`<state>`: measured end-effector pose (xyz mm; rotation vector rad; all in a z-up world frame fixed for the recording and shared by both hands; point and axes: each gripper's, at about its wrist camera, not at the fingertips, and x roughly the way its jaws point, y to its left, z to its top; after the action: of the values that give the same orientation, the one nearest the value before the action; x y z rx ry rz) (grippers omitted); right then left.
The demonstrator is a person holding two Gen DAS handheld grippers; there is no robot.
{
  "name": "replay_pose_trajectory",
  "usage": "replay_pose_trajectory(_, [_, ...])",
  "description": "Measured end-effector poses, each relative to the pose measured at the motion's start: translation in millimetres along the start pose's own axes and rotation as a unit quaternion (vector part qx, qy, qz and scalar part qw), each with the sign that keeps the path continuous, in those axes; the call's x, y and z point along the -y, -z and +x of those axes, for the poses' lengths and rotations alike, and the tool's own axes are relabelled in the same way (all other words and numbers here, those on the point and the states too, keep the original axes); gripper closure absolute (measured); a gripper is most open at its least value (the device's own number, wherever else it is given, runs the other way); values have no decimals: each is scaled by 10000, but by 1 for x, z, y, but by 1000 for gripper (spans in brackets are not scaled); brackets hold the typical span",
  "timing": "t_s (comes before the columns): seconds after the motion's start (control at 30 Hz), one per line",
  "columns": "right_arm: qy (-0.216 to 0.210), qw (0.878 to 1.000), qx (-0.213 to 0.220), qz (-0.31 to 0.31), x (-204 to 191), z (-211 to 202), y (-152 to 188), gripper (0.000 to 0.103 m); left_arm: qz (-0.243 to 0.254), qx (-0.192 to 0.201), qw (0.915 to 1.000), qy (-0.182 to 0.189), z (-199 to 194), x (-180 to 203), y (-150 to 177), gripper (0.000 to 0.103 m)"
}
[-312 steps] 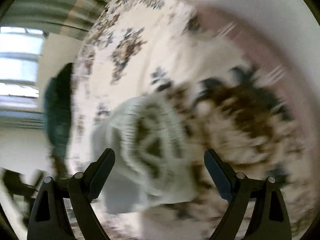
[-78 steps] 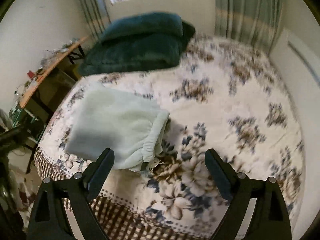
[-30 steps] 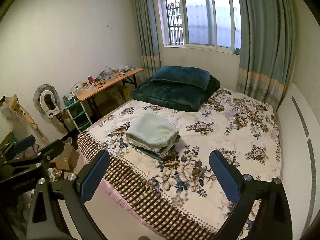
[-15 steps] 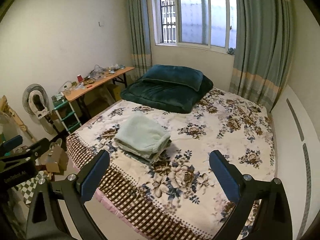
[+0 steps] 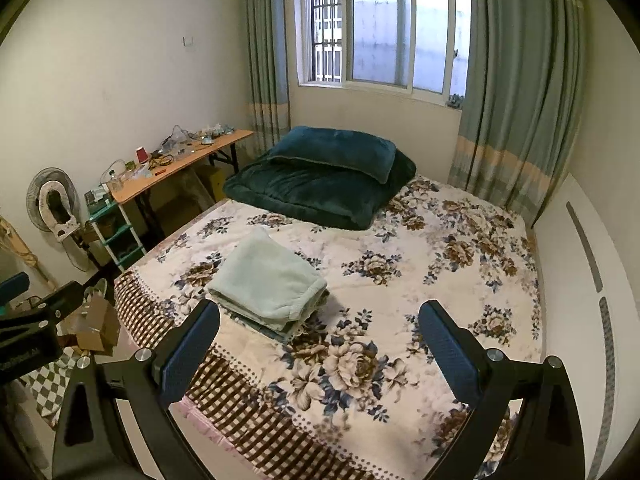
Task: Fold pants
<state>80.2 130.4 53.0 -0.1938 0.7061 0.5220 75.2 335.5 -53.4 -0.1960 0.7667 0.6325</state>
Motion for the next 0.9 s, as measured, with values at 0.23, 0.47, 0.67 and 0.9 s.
replay_pose_trajectory(0.23, [31,9999,-125,21,1,13,7,1,-18,-97,9999,20,8,0,-1,0])
replay_pose_trajectory(0.47, [-8,9998,-198,69,2,15,14,1,-34,-141,9999,56,12,-1,-4,0])
replay_pose_trajectory(0.67, [-35,9998,-194,61,2,13,18,1,-30,-106,9999,29,13,0,-6,0])
replay_pose_trajectory(0.9, [-80,9998,-177,17,-1,9,21,1,-54,-76,10000,-6,10,0,-7,0])
